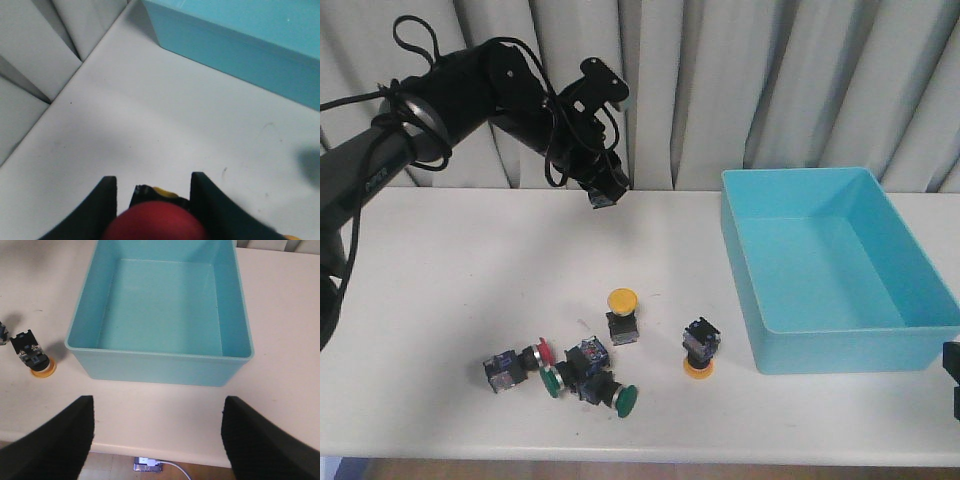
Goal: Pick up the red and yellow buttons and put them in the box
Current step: 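Carry the red button with the left gripper toward the table center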
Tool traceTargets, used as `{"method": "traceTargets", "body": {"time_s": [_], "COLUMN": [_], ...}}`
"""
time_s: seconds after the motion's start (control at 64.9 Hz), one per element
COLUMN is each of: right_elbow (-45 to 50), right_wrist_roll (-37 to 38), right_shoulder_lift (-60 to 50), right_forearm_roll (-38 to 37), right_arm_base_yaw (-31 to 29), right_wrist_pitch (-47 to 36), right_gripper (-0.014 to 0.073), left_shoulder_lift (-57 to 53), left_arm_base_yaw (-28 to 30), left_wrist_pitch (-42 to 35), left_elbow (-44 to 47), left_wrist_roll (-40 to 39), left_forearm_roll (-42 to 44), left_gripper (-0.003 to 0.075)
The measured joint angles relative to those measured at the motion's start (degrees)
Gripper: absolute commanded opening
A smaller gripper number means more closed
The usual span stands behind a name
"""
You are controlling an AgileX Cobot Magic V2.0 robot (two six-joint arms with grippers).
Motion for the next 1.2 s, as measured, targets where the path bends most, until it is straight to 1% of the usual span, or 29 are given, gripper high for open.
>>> {"method": "traceTargets", "body": {"time_s": [0.169,0.37,0.508,0.632,0.74,0.801,0.878,1.048,1.202], "right_elbow": [0.0,0.0,0.0,0.0,0.0,0.0,0.0,0.0,0.0], "right_wrist_roll": [0.0,0.0,0.0,0.0,0.0,0.0,0.0,0.0,0.0], "right_shoulder_lift": [0.0,0.0,0.0,0.0,0.0,0.0,0.0,0.0,0.0], "right_forearm_roll": [0.0,0.0,0.0,0.0,0.0,0.0,0.0,0.0,0.0], "right_arm_base_yaw": [0.0,0.0,0.0,0.0,0.0,0.0,0.0,0.0,0.0], "right_wrist_pitch": [0.0,0.0,0.0,0.0,0.0,0.0,0.0,0.0,0.0], "right_gripper": [0.0527,0.0527,0.0527,0.0527,0.0527,0.0527,0.0527,0.0527,0.0527], "left_shoulder_lift": [-2.8,-5.8,-8.1,-10.9,-14.5,-16.8,-20.2,-30.8,-41.2], "left_arm_base_yaw": [0.0,0.5,0.6,-0.4,-1.8,-2.5,-2.8,-2.8,-2.8], "left_wrist_pitch": [3.3,6.7,6.9,6.9,5.5,3.6,0.5,-12.5,-26.7], "left_elbow": [0.0,0.0,0.0,0.3,3.5,6.7,13.0,32.7,51.3], "left_wrist_roll": [-6.1,-8.2,-11.0,-14.7,-16.7,-17.5,-18.8,-19.8,-19.8], "left_forearm_roll": [0.2,0.7,4.2,8.1,10.0,11.0,12.4,13.8,9.5], "left_gripper": [0.0241,0.0241,0.0241,0.0241,0.0241,0.0241,0.0241,0.0241,0.0241]}}
